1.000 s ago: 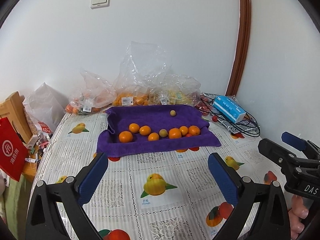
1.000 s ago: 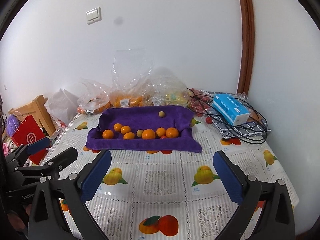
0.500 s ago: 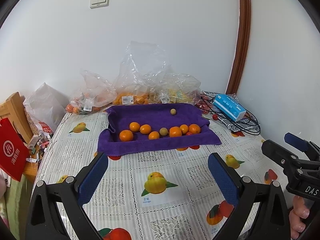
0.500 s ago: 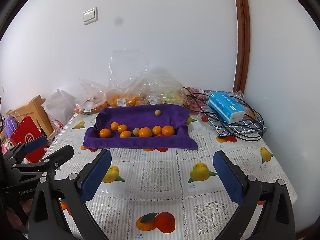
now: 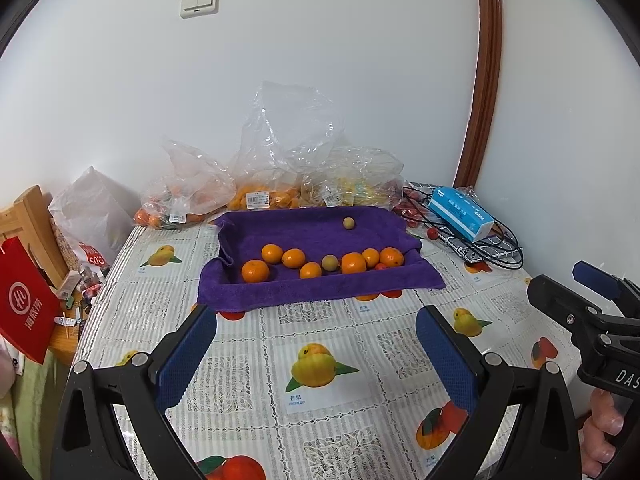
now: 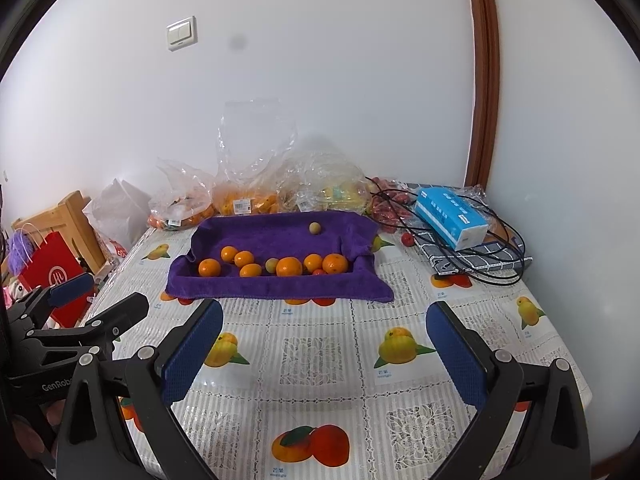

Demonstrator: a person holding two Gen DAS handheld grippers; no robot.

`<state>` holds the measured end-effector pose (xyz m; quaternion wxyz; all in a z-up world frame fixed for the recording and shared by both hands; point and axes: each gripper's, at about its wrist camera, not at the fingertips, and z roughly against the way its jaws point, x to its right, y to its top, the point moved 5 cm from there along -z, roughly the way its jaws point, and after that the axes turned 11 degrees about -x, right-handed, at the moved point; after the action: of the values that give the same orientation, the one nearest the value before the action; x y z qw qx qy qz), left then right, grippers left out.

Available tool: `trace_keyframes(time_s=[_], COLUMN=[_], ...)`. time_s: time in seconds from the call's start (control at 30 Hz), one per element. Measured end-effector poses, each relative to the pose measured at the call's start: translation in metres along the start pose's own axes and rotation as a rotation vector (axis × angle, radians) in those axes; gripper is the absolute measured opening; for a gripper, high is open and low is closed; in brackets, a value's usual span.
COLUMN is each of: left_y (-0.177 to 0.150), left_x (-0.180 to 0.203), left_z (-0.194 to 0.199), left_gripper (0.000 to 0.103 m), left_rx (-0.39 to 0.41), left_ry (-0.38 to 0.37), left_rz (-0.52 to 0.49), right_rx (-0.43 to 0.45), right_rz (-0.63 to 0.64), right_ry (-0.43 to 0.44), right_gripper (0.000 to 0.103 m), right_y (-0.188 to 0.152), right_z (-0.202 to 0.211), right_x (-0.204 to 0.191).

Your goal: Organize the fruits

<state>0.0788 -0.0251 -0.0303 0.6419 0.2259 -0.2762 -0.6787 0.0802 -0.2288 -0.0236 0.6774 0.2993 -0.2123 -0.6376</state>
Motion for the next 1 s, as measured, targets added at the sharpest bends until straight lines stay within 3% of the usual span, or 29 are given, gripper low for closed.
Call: trace_keyframes(time_s=[1.0], left_y=[-0.0002], left_x=[-0.0009], left_z=[0.0016], left_gripper=[0.101], left_rx=[0.003], left_ry=[0.007], left_rz=[0.003], right_rx=[0.008], right_rz=[-0.001], right_ry=[-0.006], right_gripper=[0.100], right_y=[-0.0008], right_z=[0.0031], right_x=[0.0006])
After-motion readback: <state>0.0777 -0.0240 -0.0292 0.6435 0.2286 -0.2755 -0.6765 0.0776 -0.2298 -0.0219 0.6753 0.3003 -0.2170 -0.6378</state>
